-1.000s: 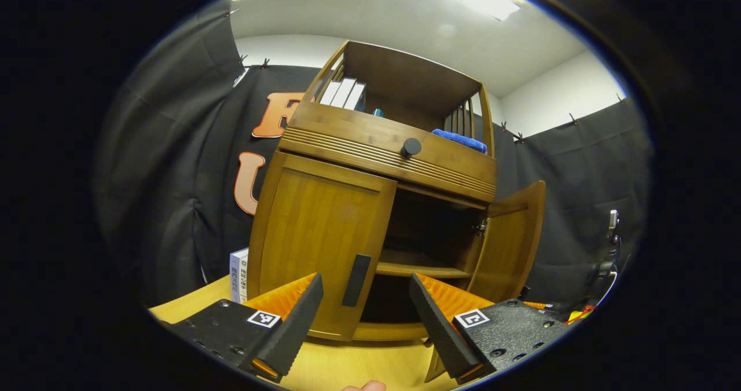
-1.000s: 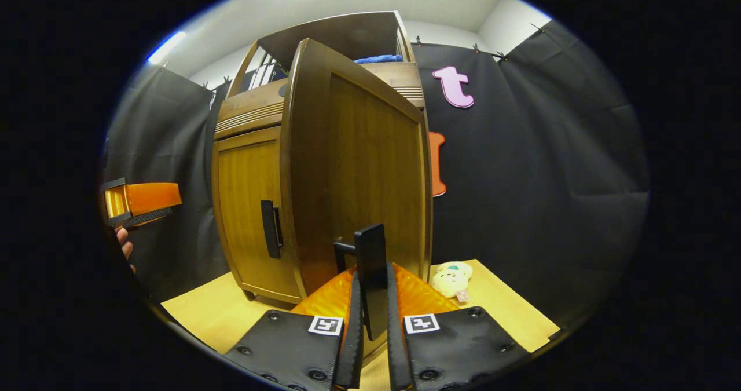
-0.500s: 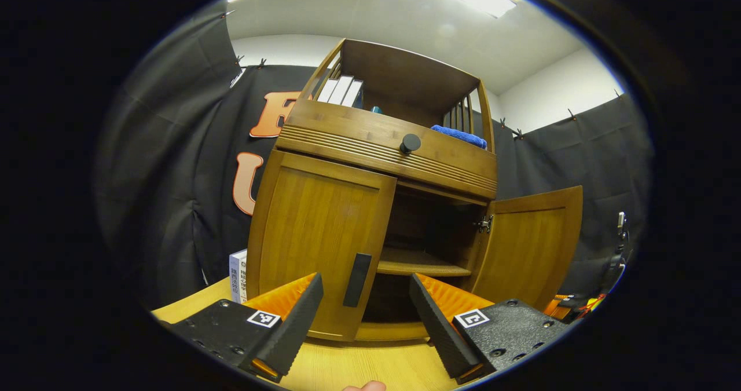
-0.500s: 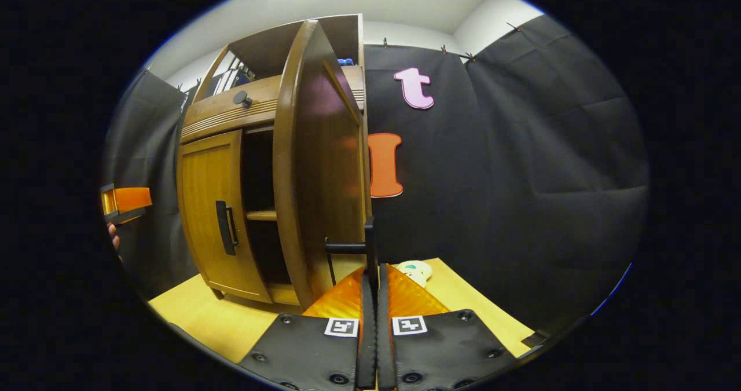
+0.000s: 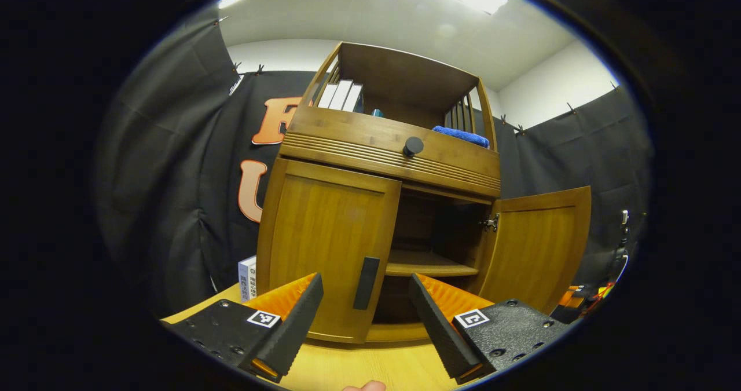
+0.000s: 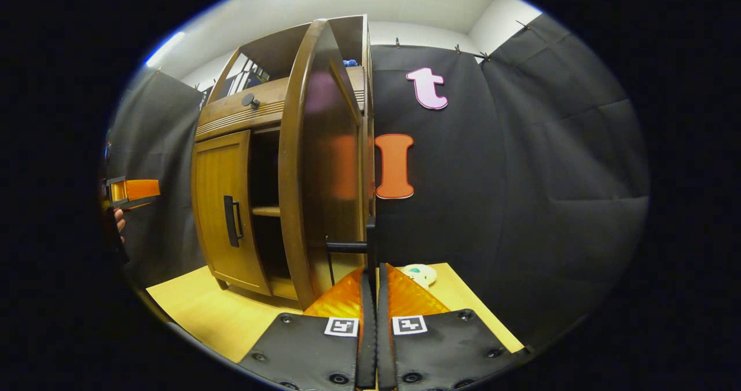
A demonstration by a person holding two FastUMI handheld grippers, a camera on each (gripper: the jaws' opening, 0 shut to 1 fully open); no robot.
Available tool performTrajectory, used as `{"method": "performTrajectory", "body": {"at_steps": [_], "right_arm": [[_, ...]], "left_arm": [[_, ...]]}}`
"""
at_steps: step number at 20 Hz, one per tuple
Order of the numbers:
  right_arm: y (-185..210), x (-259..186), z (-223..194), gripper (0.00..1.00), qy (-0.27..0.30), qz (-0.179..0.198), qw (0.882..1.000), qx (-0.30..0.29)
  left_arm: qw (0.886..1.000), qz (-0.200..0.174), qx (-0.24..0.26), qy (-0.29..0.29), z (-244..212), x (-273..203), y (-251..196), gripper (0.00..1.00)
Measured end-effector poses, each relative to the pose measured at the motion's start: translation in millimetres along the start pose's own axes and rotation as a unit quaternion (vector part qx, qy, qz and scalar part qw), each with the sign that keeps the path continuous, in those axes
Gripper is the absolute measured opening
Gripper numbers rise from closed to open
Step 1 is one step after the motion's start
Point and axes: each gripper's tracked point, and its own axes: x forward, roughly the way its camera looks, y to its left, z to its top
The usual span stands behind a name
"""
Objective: Open the right door of the double-door shoe cabinet with the right hand, and open the left door with the left hand.
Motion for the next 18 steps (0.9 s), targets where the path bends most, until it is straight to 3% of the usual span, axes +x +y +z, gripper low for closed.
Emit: {"method": "performTrajectory", "body": {"at_steps": [3, 4, 9, 17, 18], "right_arm": [[-12, 3, 2, 0.14, 0.002, 0.022, 1.0, 0.001], [-15, 3, 2, 0.08, 0.004, 0.027, 1.0, 0.004], [-17, -2, 1, 0.08, 0.009, 0.034, 0.999, -0.004], [-39, -45, 4, 0.08, -0.004, -0.017, 1.0, 0.015], [-40, -53, 8, 0.08, -0.007, -0.028, 0.999, 0.019]], "left_arm": [[1.0, 0.003, 0.006, -0.008, 6, 0, 1, 0.94], [1.0, 0.002, 0.006, -0.009, 6, 0, 1, 0.94], [1.0, -0.008, -0.005, -0.004, 0, -6, -5, 0.91], [1.0, -0.012, -0.019, 0.0, -8, 7, 4, 0.91], [1.0, -0.013, -0.024, 0.002, -10, 10, 5, 0.94]]}}
